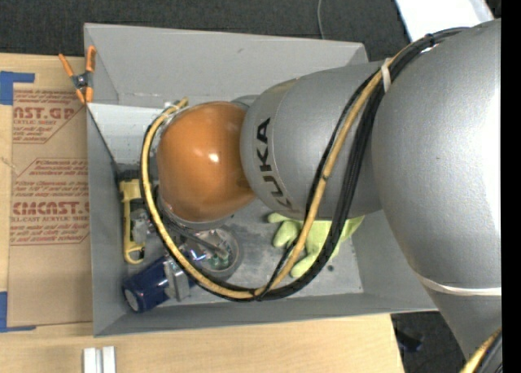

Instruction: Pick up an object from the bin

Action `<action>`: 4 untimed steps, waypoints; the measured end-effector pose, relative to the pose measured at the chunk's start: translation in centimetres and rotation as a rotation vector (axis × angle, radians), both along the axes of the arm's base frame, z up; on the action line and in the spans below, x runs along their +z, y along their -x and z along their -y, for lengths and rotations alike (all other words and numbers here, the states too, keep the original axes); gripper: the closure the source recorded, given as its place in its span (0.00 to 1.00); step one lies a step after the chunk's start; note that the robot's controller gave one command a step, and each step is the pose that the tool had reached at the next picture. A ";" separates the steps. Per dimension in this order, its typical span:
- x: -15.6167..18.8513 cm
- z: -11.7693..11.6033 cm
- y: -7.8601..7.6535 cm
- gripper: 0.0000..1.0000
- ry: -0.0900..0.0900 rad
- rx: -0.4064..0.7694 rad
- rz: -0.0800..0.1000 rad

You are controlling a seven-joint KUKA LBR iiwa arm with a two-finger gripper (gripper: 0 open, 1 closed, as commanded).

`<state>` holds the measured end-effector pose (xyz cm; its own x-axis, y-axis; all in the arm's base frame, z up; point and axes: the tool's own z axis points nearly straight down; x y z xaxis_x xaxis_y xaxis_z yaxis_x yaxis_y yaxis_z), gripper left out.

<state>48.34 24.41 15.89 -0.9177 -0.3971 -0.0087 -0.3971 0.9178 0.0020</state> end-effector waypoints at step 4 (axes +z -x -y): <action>-9.0 3.3 -0.9 1.00 0.011 0.147 -0.014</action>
Offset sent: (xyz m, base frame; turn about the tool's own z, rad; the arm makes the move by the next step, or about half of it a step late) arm -0.0019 -0.0393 -0.0889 -0.4754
